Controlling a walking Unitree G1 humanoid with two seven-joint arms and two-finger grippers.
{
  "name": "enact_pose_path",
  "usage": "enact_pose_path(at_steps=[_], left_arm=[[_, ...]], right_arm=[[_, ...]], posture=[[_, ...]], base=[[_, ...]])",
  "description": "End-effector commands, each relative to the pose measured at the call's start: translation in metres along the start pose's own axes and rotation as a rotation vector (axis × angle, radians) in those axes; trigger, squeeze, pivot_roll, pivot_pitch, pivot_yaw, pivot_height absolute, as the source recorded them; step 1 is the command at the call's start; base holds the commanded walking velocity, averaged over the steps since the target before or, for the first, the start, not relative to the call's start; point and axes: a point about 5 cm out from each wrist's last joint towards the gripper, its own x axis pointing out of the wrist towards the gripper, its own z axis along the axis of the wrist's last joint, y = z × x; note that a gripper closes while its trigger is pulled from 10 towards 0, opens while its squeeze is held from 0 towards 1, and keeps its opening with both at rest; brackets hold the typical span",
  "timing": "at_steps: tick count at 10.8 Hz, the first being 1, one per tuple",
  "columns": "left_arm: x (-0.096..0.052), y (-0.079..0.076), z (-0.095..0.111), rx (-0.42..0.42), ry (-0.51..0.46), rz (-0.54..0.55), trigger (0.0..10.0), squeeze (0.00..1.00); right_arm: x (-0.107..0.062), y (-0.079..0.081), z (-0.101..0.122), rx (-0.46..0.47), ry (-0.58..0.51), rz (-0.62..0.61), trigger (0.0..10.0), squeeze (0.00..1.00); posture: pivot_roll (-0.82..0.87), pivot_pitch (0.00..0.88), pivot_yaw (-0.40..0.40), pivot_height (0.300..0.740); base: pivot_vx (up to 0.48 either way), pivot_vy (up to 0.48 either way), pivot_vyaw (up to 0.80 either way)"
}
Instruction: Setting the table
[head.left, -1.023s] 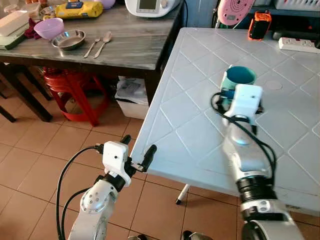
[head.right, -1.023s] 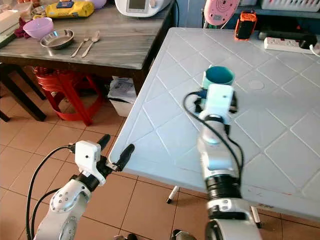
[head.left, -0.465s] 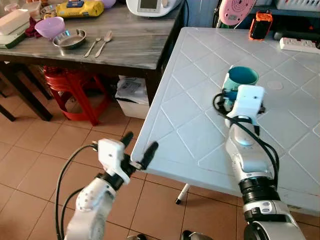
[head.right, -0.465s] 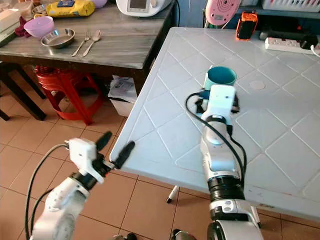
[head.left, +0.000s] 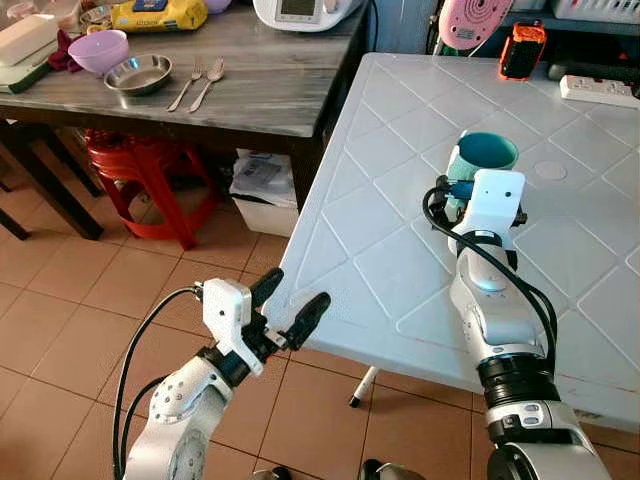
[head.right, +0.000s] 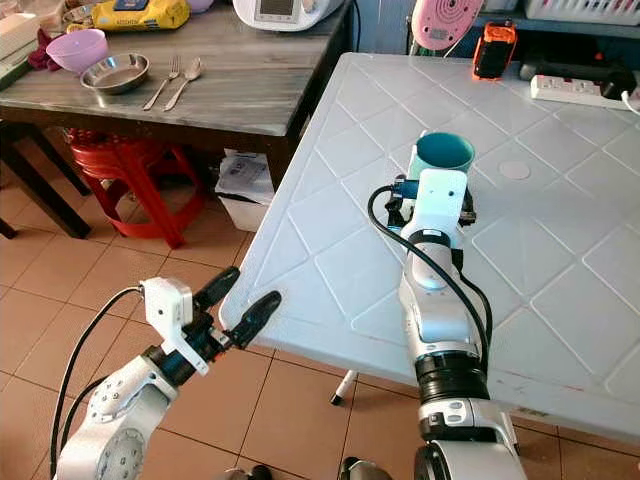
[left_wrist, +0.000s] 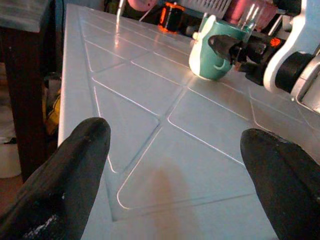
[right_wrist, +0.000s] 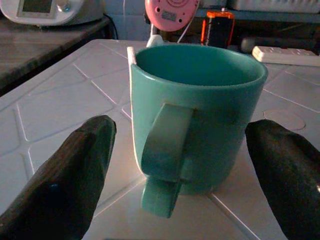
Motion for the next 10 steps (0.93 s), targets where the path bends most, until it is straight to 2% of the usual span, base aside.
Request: enact_pose_path(at_steps=[1, 2, 10], left_arm=[[-0.0015, -0.002, 0.0008, 0.008, 0.01, -0.004, 10.0, 0.0], [-0.0016, -0.0032, 0.0009, 0.004, 0.012, -0.007, 10.0, 0.0], [-0.0014, -0.0026, 0.0019, 0.01, 0.026, -0.007, 10.0, 0.0]], right_arm=[[-0.0009, 0.0022, 0.0012, 0.014, -0.003, -0.011, 1.7, 0.0], [-0.0015, 0.0027, 0.0021, -0.002, -0.009, -0.021, 0.0, 0.0], [-0.0055, -0.0013, -0.0042, -0.005, 0.007, -0.058, 0.0, 0.0]], posture=[[-0.03, 0.18, 0.053, 0.74], [-0.03, 0.18, 0.054, 0.74], [-0.03, 0.176, 0.059, 0.74]], base=[[0.0, 0.0, 0.0], [0.0, 0.0, 0.0], [0.0, 0.0, 0.0]])
